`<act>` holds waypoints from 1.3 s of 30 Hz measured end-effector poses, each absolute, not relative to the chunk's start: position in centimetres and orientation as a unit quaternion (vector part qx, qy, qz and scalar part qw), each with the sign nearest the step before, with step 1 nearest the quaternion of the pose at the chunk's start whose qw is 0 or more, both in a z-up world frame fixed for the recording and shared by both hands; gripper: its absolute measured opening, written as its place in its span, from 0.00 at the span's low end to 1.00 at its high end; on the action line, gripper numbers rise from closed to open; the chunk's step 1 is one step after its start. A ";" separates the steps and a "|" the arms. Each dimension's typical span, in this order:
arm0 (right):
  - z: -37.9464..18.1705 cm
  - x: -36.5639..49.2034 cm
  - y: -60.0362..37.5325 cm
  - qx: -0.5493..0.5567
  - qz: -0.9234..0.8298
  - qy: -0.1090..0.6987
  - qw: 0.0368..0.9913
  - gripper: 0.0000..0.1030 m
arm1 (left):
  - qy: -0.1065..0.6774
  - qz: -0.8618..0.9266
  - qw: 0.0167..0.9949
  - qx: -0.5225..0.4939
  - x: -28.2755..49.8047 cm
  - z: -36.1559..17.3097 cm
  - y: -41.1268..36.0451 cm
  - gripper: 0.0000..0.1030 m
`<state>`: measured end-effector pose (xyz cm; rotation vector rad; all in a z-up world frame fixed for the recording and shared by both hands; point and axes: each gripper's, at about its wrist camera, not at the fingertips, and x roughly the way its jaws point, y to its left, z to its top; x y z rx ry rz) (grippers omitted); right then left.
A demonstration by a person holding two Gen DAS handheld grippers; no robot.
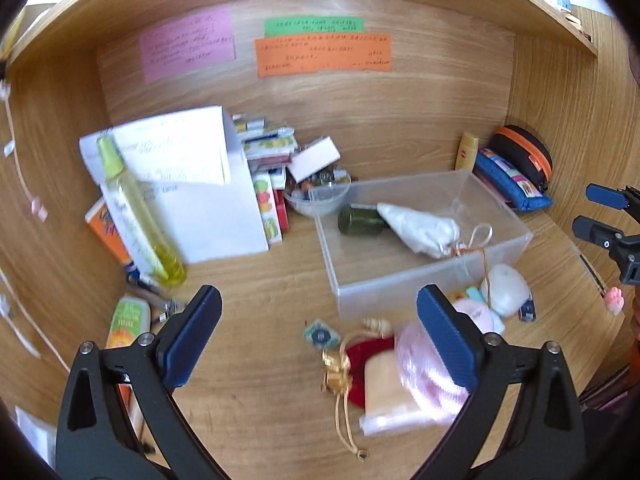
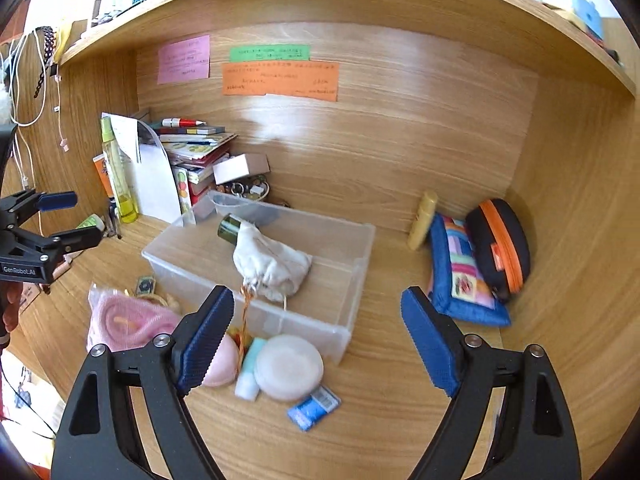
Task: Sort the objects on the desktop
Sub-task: 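Lift both open tools back out of the clear bin, then grasp the bagged pink rope with the left tool while the right tool grasps the white round jar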
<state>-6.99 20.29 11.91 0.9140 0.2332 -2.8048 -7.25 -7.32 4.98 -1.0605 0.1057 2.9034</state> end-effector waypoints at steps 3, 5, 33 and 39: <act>11.2 -6.2 20.8 0.312 -0.943 0.076 0.083 0.81 | 0.033 0.935 0.030 -0.352 -6.5 4.3 -7.1 0.96; 10.6 -5.8 21.2 0.318 -0.942 0.072 0.081 0.81 | 0.039 0.934 0.033 -0.354 -5.8 3.9 -6.5 0.96; -0.1 -9.5 21.7 0.454 -0.883 0.040 0.113 0.81 | 0.066 0.904 0.097 -0.412 -6.5 -3.5 -0.1 0.97; -0.4 -11.1 21.1 0.462 -0.876 0.015 0.139 0.81 | 0.053 0.910 0.098 -0.400 -7.3 -3.6 -0.8 0.94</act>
